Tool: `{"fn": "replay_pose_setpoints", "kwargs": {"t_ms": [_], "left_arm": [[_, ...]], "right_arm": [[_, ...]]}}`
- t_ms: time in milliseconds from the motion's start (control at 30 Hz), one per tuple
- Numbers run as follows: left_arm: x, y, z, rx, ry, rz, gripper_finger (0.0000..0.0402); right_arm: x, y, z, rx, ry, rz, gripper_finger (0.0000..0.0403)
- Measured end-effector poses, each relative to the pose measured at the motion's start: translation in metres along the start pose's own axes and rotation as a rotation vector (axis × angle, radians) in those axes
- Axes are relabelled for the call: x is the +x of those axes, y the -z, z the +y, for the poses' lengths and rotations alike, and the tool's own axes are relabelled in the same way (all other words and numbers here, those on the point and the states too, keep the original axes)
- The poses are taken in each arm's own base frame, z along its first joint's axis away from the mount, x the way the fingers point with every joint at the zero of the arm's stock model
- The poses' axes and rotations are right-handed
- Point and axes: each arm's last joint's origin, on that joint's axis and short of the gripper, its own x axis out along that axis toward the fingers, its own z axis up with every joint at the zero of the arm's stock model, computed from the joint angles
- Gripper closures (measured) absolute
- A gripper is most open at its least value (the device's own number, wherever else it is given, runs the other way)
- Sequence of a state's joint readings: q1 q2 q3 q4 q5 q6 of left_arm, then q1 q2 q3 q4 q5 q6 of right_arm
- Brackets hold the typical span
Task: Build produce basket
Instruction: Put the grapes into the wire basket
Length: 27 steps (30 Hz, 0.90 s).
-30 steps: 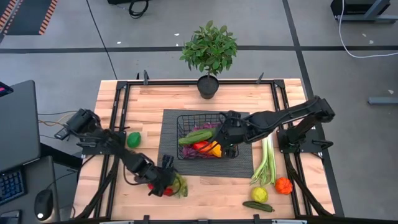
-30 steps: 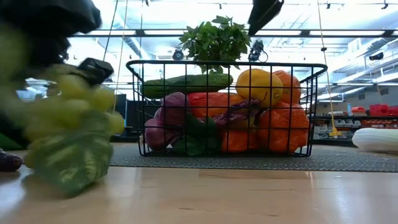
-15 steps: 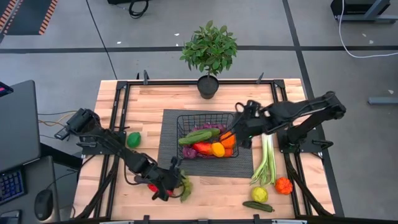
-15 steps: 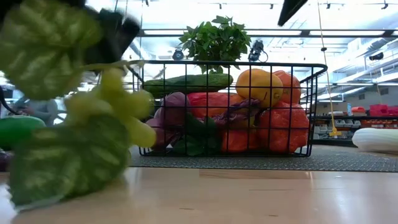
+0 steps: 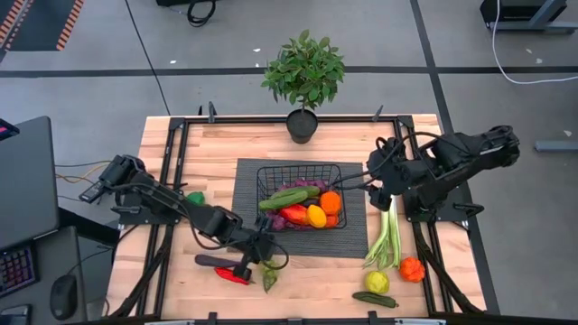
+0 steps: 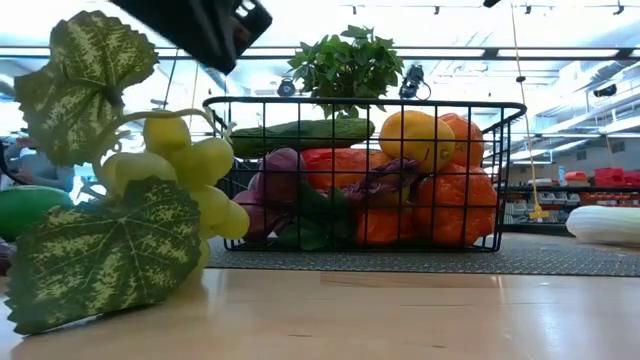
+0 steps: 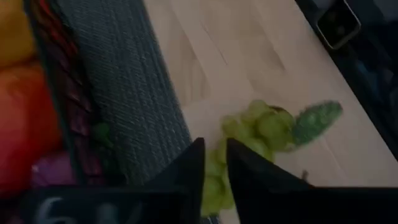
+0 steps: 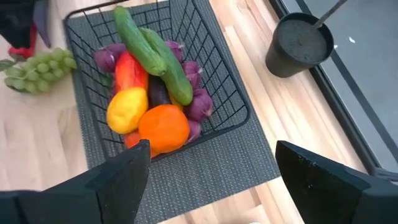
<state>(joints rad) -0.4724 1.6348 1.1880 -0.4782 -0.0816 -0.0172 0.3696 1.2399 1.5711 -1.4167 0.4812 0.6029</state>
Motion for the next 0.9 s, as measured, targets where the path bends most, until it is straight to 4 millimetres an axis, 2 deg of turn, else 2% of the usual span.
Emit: {"fn": "replay_pose_setpoints", "kwargs": {"t_ms": [300, 500, 700, 833, 900], "left_arm": [[0.009, 0.004, -0.021, 0.139, 0.051, 0.039, 0.0176], [0.039, 0.011, -0.019, 0.210, 0.046, 0.099, 0.0104], [0.068, 0.011, -0.014, 0.249, 0.007, 0.075, 0.0085], [0.080, 0.025, -0.015, 0.279, 0.049, 0.156, 0.0098], [0.081, 0.021, -0.014, 0.285, 0.052, 0.130, 0.0112]], "right_arm": [[0.013, 0.007, 0.018, -0.035, -0.001, 0.053, 0.0055], [0.017, 0.015, 0.026, -0.008, -0.003, 0.075, 0.0055], [0.016, 0.023, 0.034, 0.027, -0.017, 0.084, 0.0055], [0.013, 0.027, 0.038, 0.048, -0.030, 0.081, 0.0055], [0.011, 0.029, 0.040, 0.056, -0.039, 0.080, 0.0055]]}}
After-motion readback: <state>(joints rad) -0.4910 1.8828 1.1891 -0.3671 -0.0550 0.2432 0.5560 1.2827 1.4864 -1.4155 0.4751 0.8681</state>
